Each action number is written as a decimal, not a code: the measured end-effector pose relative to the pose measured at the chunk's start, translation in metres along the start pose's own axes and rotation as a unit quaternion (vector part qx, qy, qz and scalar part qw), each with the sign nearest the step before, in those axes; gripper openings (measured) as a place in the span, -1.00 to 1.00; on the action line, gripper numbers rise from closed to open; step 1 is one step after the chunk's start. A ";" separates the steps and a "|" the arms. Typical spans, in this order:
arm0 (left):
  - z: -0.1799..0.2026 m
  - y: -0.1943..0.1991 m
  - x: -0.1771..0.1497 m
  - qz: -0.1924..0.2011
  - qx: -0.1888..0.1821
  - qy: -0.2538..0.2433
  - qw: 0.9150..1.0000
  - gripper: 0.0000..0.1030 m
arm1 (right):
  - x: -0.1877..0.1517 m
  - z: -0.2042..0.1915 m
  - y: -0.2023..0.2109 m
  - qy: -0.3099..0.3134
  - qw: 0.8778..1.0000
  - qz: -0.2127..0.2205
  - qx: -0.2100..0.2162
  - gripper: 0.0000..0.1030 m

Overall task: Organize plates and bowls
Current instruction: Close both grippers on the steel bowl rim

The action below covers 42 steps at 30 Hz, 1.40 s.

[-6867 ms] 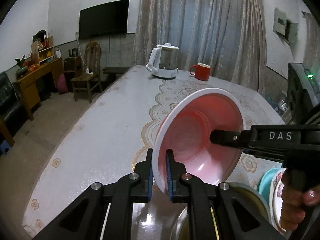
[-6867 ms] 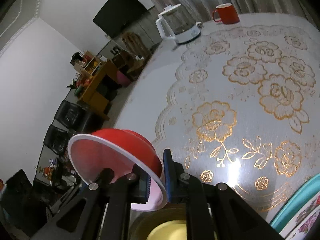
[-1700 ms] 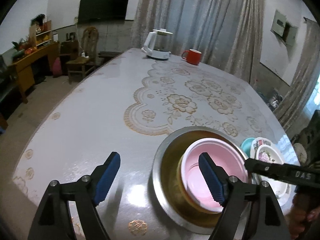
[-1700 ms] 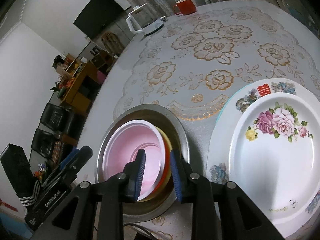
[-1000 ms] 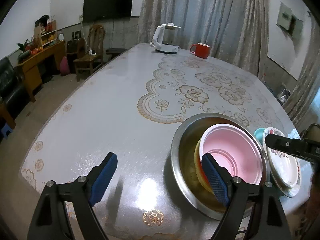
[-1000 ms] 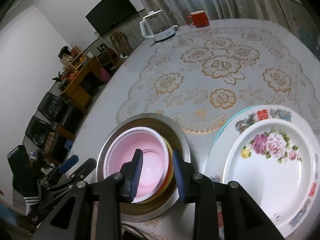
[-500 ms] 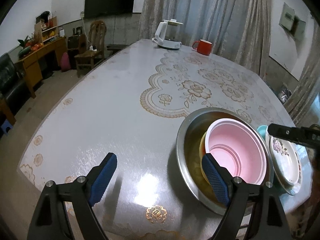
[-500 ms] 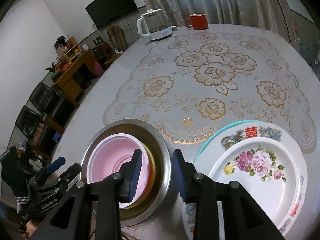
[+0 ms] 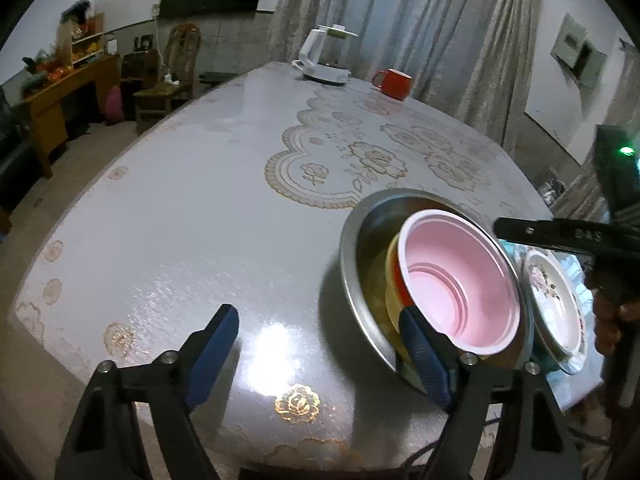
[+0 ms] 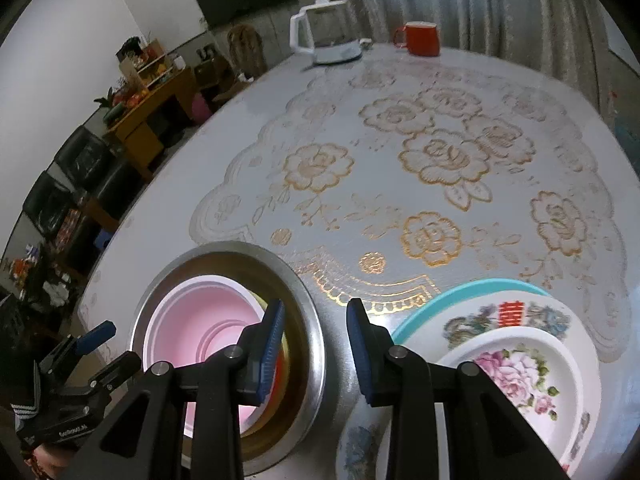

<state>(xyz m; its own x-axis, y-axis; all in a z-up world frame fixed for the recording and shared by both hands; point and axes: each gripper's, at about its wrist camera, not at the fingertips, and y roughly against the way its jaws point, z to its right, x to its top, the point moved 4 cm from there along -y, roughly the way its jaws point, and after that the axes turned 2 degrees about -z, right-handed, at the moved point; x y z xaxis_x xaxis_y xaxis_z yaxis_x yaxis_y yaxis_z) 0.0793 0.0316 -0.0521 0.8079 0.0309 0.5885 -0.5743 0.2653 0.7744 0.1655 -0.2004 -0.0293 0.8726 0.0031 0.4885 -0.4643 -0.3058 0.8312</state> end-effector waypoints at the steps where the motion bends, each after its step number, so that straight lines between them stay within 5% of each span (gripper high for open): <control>1: 0.000 -0.001 -0.001 -0.003 -0.005 0.001 1.000 0.48 | 0.001 0.000 -0.003 -0.002 1.000 -0.007 0.005 -0.39; 10: 0.006 -0.011 -0.002 -0.023 -0.075 0.012 0.997 -0.07 | -0.001 0.005 -0.025 0.003 0.999 -0.043 0.021 -0.56; 15: 0.009 -0.011 0.001 -0.020 -0.077 -0.002 0.997 -0.10 | 0.000 0.006 -0.031 -0.006 0.997 -0.053 0.051 -0.68; 27: 0.019 -0.006 0.001 -0.022 -0.042 -0.048 0.998 -0.15 | 0.004 -0.002 -0.034 0.038 0.996 -0.064 0.042 -0.72; 31: 0.015 -0.008 0.002 -0.024 -0.088 -0.025 0.996 -0.58 | 0.007 -0.001 -0.038 0.034 0.996 -0.067 0.051 -0.72; 42: 0.017 -0.004 0.003 0.010 -0.089 -0.027 0.996 -0.57 | 0.003 0.004 -0.031 0.002 0.997 -0.047 0.063 -0.71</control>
<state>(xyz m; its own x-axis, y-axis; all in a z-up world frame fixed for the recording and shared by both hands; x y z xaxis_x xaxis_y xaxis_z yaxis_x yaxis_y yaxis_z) 0.0815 0.0143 -0.0492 0.7855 -0.0130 0.6188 -0.5538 0.4315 0.7121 0.1832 -0.1943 -0.0541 0.9105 0.0414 0.4115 -0.3576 -0.4210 0.8336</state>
